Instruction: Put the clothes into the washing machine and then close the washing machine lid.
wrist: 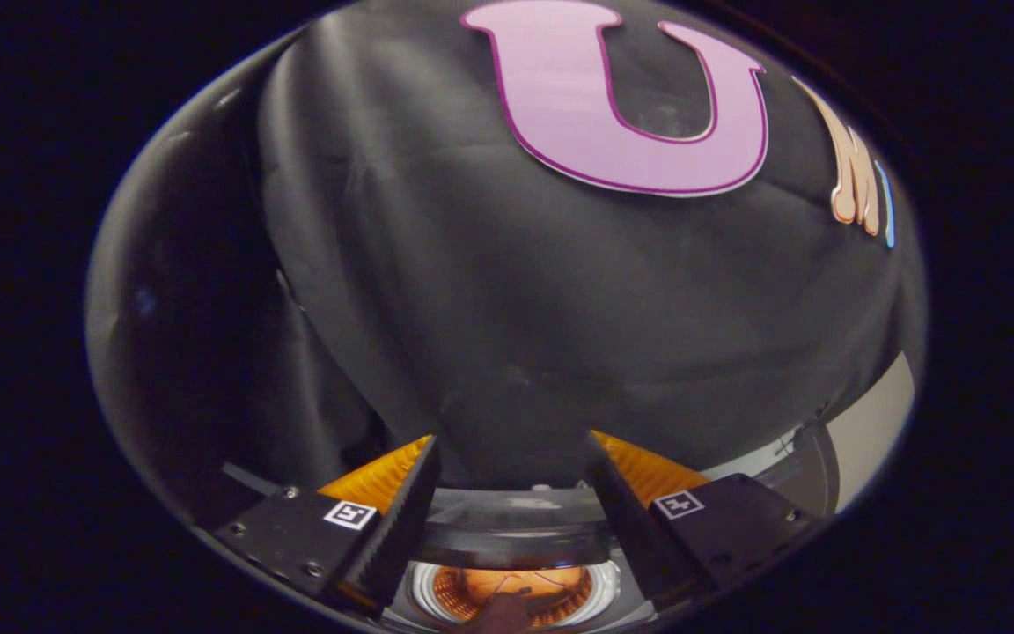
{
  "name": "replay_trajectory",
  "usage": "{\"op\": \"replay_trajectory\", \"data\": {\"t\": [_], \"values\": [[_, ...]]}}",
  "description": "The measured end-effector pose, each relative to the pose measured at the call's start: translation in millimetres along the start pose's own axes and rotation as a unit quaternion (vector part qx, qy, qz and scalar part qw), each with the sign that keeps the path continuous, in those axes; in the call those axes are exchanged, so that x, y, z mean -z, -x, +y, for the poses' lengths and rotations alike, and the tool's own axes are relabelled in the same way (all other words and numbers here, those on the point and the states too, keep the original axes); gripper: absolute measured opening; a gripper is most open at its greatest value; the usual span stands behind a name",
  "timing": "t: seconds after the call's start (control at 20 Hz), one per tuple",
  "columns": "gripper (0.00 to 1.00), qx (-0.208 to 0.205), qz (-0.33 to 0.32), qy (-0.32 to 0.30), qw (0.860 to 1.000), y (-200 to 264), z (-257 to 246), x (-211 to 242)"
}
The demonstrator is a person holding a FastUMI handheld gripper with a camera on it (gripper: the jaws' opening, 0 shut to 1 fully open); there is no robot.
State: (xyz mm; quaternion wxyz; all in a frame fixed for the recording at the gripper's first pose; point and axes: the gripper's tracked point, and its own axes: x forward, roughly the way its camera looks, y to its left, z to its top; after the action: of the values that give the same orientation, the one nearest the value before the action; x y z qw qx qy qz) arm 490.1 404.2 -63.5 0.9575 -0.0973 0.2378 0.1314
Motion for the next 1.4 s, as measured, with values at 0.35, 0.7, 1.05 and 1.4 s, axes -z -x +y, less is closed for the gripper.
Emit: {"op": "replay_trajectory", "data": {"t": [0.35,0.7,1.05,1.4], "values": [[0.98,0.010,0.003,-0.006,1.000,8,-4,2],[0.96,0.019,0.043,0.000,0.999,40,-14,27],[0.97,0.028,0.050,-0.002,0.998,73,-19,52],[0.96,0.033,0.056,0.002,0.998,75,-16,60]]}}
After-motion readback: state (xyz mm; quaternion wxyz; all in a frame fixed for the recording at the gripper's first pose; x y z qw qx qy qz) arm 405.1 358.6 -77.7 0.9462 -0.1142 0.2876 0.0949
